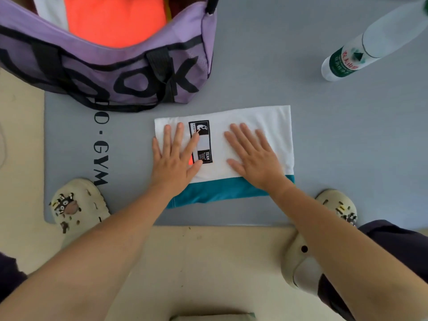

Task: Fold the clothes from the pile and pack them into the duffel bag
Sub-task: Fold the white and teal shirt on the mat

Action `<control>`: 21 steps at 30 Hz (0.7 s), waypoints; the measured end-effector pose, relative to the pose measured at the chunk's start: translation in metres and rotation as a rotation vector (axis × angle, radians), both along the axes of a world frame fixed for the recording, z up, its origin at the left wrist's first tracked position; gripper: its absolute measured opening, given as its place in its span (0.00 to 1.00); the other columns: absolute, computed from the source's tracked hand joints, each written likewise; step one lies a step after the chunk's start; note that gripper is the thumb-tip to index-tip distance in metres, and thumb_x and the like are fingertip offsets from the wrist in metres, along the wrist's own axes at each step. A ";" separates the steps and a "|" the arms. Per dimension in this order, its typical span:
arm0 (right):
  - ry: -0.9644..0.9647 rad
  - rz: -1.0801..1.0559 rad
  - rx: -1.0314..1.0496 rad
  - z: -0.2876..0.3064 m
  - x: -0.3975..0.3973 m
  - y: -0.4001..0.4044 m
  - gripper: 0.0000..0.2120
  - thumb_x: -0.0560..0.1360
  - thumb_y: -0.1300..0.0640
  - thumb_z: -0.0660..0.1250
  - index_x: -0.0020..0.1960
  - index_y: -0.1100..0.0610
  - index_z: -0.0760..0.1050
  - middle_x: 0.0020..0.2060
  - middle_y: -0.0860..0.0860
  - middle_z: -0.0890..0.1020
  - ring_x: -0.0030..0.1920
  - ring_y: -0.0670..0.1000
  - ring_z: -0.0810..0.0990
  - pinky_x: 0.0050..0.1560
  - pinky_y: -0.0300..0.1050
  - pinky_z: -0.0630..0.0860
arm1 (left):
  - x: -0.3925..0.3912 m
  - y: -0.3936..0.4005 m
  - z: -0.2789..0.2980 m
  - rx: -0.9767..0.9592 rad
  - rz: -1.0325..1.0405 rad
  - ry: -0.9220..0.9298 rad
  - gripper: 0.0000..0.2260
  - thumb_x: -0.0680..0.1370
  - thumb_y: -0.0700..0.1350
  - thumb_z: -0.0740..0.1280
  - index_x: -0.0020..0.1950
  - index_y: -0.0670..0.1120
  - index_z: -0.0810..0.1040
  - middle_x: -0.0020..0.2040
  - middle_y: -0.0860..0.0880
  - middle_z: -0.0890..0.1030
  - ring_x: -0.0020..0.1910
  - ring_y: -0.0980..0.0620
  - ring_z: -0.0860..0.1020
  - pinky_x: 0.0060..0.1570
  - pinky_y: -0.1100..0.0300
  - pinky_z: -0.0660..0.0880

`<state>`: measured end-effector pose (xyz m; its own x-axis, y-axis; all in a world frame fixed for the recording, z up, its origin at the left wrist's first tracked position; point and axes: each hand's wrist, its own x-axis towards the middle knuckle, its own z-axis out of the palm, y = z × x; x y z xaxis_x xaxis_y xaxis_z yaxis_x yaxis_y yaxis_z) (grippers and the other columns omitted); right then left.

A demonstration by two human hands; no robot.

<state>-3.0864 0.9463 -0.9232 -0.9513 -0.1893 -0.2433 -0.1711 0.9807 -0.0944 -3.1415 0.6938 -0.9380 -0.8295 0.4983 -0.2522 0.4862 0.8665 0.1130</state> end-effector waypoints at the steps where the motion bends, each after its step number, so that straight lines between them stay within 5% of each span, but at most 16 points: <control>1: 0.008 -0.089 0.002 -0.002 0.004 0.018 0.30 0.82 0.40 0.48 0.80 0.54 0.51 0.79 0.52 0.54 0.79 0.53 0.51 0.76 0.57 0.54 | -0.001 -0.001 -0.003 0.009 -0.007 0.006 0.31 0.80 0.63 0.50 0.81 0.55 0.44 0.81 0.42 0.45 0.79 0.37 0.43 0.72 0.32 0.50; 5: -0.045 -0.370 0.006 0.006 -0.001 0.063 0.35 0.80 0.38 0.48 0.80 0.58 0.47 0.79 0.54 0.51 0.79 0.53 0.48 0.78 0.54 0.47 | 0.000 0.000 -0.007 0.041 -0.003 0.027 0.31 0.80 0.63 0.49 0.81 0.55 0.45 0.81 0.42 0.45 0.79 0.38 0.44 0.73 0.32 0.49; 8: 0.005 -0.319 -0.013 0.017 -0.035 0.050 0.34 0.81 0.40 0.52 0.79 0.60 0.53 0.78 0.56 0.58 0.78 0.56 0.52 0.77 0.55 0.46 | 0.000 -0.001 -0.007 0.044 -0.005 0.044 0.31 0.80 0.63 0.49 0.81 0.54 0.46 0.81 0.42 0.46 0.79 0.38 0.44 0.73 0.32 0.49; 11: -0.030 -0.151 -0.107 0.026 -0.077 0.015 0.30 0.78 0.43 0.62 0.75 0.57 0.64 0.71 0.59 0.69 0.73 0.59 0.64 0.75 0.56 0.54 | -0.001 0.000 -0.003 0.031 -0.004 0.029 0.31 0.80 0.63 0.50 0.81 0.54 0.46 0.81 0.42 0.47 0.79 0.38 0.45 0.73 0.33 0.50; 14: -0.144 -0.136 -0.075 0.031 -0.108 -0.009 0.24 0.75 0.43 0.67 0.64 0.57 0.72 0.59 0.58 0.75 0.61 0.60 0.73 0.62 0.52 0.65 | -0.004 0.001 0.004 -0.006 -0.026 -0.001 0.31 0.81 0.63 0.51 0.81 0.55 0.47 0.81 0.42 0.46 0.79 0.38 0.44 0.73 0.33 0.50; 17: -0.382 -0.314 -0.158 0.036 -0.111 -0.004 0.20 0.75 0.45 0.69 0.59 0.58 0.75 0.56 0.57 0.78 0.57 0.60 0.76 0.50 0.48 0.69 | -0.018 0.008 0.016 -0.037 -0.048 -0.043 0.31 0.79 0.61 0.57 0.80 0.56 0.52 0.81 0.45 0.47 0.79 0.40 0.45 0.71 0.30 0.49; 21: -0.516 -0.661 -0.306 0.041 -0.070 0.018 0.16 0.75 0.46 0.68 0.57 0.55 0.76 0.56 0.56 0.79 0.57 0.59 0.77 0.49 0.46 0.70 | -0.054 0.050 0.034 -0.005 -0.151 -0.088 0.27 0.76 0.54 0.63 0.75 0.62 0.63 0.81 0.48 0.50 0.79 0.44 0.43 0.71 0.30 0.42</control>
